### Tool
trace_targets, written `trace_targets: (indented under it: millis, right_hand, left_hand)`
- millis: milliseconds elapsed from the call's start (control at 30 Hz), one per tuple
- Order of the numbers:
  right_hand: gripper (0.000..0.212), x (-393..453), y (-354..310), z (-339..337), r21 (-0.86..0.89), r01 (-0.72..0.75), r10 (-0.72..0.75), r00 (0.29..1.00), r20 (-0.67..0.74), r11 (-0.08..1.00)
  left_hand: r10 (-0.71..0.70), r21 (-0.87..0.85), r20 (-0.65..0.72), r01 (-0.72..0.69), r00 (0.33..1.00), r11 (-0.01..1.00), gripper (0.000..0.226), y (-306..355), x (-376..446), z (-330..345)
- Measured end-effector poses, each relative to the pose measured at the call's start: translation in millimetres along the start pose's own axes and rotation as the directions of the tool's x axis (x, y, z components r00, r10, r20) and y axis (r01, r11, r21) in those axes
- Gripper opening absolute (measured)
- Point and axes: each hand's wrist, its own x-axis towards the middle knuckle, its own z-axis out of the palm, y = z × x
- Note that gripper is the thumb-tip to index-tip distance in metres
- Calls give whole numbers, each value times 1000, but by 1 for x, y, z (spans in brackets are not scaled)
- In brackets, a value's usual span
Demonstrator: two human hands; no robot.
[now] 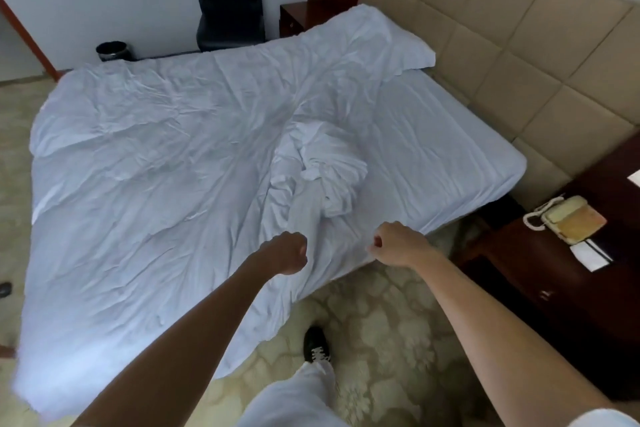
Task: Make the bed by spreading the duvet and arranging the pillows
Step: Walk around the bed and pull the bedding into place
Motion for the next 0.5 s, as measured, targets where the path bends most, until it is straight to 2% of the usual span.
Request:
trace_targets:
  millis: [167,300,500]
  right_hand:
    - [22,76,41,-65,-68,-14,12,999,-32,998]
    - [34,125,58,-103,-97,-4,0,999,-41,995]
    - [40,197,70,-148,-101,51,-54,998,-22,994]
  left_hand:
    - [47,-20,-22,-47,999,999,17,34,98,-52]
    - [29,-31,-29,-30,999,999,7,49,148,-86]
    - [-17,-21,-102,14,995,1000,18,60,213,-131]
